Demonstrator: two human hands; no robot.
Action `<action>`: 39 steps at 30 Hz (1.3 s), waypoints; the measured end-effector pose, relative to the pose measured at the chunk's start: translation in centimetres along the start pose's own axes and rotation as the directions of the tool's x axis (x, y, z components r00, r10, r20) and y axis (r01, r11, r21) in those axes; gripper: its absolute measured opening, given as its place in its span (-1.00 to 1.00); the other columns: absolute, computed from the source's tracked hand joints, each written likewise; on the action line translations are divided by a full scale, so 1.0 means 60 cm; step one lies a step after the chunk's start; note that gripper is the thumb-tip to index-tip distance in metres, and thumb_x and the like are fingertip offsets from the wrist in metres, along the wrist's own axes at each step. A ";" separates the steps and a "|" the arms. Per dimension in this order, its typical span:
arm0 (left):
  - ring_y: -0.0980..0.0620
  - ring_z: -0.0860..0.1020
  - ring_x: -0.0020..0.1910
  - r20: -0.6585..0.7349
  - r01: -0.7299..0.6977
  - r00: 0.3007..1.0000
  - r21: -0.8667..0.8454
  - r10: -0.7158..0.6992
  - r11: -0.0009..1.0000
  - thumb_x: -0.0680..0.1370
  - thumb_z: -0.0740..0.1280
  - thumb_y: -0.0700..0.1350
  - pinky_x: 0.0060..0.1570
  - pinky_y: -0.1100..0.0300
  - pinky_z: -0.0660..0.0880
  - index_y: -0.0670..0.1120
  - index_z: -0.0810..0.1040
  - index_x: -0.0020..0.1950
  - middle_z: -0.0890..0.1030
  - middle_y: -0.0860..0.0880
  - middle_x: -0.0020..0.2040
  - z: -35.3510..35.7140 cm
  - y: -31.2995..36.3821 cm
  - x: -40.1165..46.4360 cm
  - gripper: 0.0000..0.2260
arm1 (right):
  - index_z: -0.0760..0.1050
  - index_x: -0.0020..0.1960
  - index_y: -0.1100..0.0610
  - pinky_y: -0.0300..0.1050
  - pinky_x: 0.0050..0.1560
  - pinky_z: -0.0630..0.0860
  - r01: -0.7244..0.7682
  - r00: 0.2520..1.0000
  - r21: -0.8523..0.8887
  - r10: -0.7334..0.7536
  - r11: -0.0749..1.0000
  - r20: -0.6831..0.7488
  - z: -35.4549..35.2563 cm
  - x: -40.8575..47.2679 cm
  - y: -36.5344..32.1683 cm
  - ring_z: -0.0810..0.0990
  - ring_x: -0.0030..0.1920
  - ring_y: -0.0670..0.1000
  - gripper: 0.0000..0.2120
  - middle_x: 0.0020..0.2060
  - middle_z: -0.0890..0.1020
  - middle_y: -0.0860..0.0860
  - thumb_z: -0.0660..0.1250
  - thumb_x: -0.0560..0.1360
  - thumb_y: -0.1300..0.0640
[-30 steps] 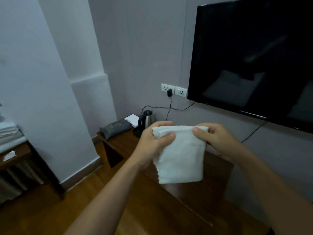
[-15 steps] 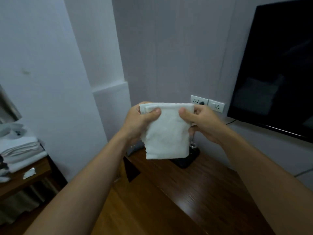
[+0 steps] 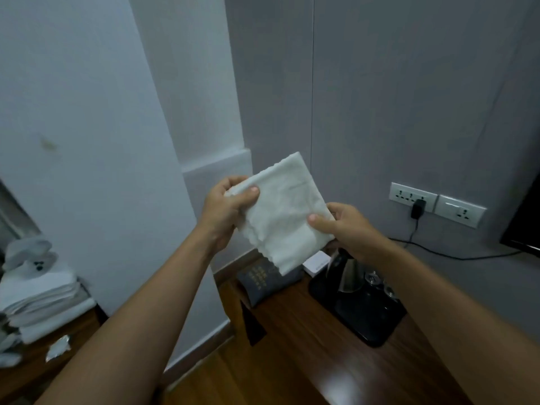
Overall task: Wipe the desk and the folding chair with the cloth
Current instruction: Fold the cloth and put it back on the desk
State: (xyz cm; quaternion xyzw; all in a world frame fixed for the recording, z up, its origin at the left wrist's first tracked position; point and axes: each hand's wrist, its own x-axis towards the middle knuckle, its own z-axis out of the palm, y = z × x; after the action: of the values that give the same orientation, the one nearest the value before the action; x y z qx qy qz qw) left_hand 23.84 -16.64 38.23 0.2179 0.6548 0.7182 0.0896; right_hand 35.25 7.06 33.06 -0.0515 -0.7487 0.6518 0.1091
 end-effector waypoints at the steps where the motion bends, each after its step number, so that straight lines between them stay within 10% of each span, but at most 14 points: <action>1: -0.12 0.66 -0.11 0.020 0.033 0.999 0.049 -0.034 0.998 0.34 0.53 -0.13 -0.26 0.04 0.61 -0.07 0.59 0.11 0.68 -0.12 0.00 -0.016 -0.002 0.037 -0.64 | 0.61 0.18 0.25 -0.06 -0.21 0.69 0.011 0.999 0.019 -0.010 1.000 -0.042 -0.001 0.034 0.002 0.77 -0.08 0.07 -0.69 0.03 0.76 0.17 0.50 0.57 0.06; 5: -0.19 0.68 0.04 0.203 0.105 0.963 0.320 -0.176 0.942 0.26 0.59 -0.02 0.02 -0.14 0.63 -0.01 0.57 0.24 0.70 -0.15 0.07 -0.067 0.000 0.170 -0.44 | 0.64 0.10 0.23 0.14 -0.12 0.72 0.025 0.997 0.048 -0.021 0.999 -0.077 -0.009 0.147 0.005 0.76 -0.06 0.15 -0.74 0.00 0.76 0.20 0.56 0.52 0.09; 9: 0.02 0.71 -0.02 0.379 0.006 0.883 0.578 -0.275 0.816 0.39 0.49 0.25 -0.06 0.10 0.66 0.00 0.64 0.15 0.72 0.05 0.02 -0.067 -0.016 0.263 -0.54 | 0.64 0.09 0.19 0.03 -0.22 0.69 -0.022 0.997 0.007 0.023 1.000 -0.077 -0.013 0.215 0.015 0.78 -0.08 0.09 -0.69 -0.07 0.77 0.09 0.58 0.47 0.02; 15: 0.02 0.70 -0.02 0.548 -0.147 0.800 0.574 -0.245 0.805 0.56 0.32 0.19 -0.06 0.08 0.65 -0.01 0.60 0.14 0.70 0.02 0.04 -0.033 -0.105 0.398 -0.68 | 0.60 0.21 0.19 -0.16 -0.25 0.67 -0.170 0.984 -0.027 0.168 0.985 -0.053 -0.021 0.249 0.062 0.78 -0.12 0.00 -0.76 -0.10 0.78 -0.01 0.44 0.62 0.07; 19: -0.02 0.60 -0.06 0.679 -0.338 0.695 0.598 -0.235 0.726 0.61 0.26 0.07 -0.07 0.06 0.54 0.00 0.52 0.05 0.60 -0.02 -0.01 0.025 -0.198 0.484 -0.83 | 0.56 0.31 0.27 0.10 0.08 0.71 -0.321 0.937 0.155 0.337 0.934 -0.094 -0.004 0.245 0.135 0.72 0.16 0.21 -0.73 0.16 0.72 0.20 0.39 0.63 0.23; 23: 0.00 0.47 -0.18 0.810 -0.523 0.502 0.564 -0.304 0.639 0.62 0.22 -0.01 -0.21 0.12 0.39 -0.03 0.44 -0.07 0.48 0.02 -0.16 0.098 -0.304 0.543 -0.87 | 0.59 0.29 0.22 0.27 0.18 0.64 -0.429 0.814 0.290 0.505 0.856 -0.287 0.038 0.234 0.243 0.67 0.21 0.30 -0.73 0.19 0.69 0.26 0.44 0.61 0.20; 30: -0.10 0.53 -0.10 0.905 -0.745 0.132 0.360 -0.405 0.561 0.62 0.22 0.01 -0.14 0.03 0.45 0.00 0.45 0.06 0.57 -0.06 -0.05 0.181 -0.517 0.549 -0.89 | 0.61 0.26 0.16 -0.07 -0.10 0.70 -0.539 0.527 0.512 0.741 0.669 -0.415 0.145 0.223 0.428 0.77 -0.03 0.09 -0.73 0.07 0.74 0.12 0.47 0.58 0.12; 39: -0.14 0.55 0.03 0.863 -0.784 0.091 0.370 -0.496 0.499 0.59 0.28 0.03 -0.04 -0.02 0.50 -0.04 0.50 0.16 0.61 -0.09 0.07 0.175 -0.775 0.484 -0.79 | 0.49 0.04 0.06 -0.16 -0.29 0.55 -0.603 0.211 0.663 0.890 0.445 -0.405 0.243 0.252 0.631 0.69 -0.23 -0.01 -0.90 -0.09 0.70 0.02 0.41 0.60 0.17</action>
State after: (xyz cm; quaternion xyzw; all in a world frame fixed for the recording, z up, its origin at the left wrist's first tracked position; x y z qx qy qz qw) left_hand -4.72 10.73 -1.13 0.7244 0.6256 -0.0483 0.2855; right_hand 14.71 1.78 -4.72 -0.6416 -0.3779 0.6647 0.0612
